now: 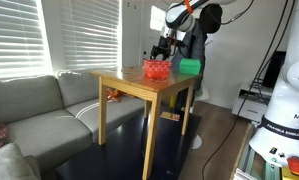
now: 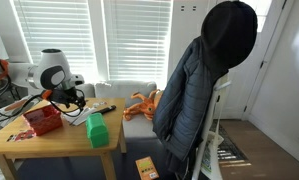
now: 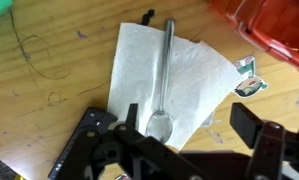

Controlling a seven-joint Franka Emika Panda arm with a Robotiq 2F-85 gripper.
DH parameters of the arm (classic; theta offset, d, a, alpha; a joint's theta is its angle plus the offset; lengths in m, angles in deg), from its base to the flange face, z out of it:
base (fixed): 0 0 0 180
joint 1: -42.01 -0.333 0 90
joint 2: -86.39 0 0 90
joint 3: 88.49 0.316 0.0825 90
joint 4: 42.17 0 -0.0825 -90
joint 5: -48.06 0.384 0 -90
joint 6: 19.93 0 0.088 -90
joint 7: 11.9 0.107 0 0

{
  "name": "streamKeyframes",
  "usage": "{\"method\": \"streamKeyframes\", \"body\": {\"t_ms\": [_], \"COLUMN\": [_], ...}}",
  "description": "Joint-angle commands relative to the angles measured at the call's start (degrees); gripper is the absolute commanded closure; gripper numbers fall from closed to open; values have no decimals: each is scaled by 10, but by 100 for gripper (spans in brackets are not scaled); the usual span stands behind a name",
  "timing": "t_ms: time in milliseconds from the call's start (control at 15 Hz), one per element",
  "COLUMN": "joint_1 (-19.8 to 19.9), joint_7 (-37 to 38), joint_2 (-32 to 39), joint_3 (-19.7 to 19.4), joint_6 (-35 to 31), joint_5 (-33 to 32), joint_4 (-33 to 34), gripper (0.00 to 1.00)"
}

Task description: Put the spoon into the red box

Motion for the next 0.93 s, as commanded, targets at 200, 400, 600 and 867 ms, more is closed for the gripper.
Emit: {"method": "streamKeyframes", "body": {"t_ms": [200, 400, 600, 867], "joint_1": [-5, -5, -4, -4], "joint_7": [17, 17, 16, 15], "joint_2": [38, 46, 52, 57], "joint_3": [7, 6, 6, 5], "joint_6": [-30, -31, -31, -30], "joint_5": [-19, -21, -19, -18], "joint_4": [16, 18, 19, 20], "gripper": [38, 33, 35, 45]}}
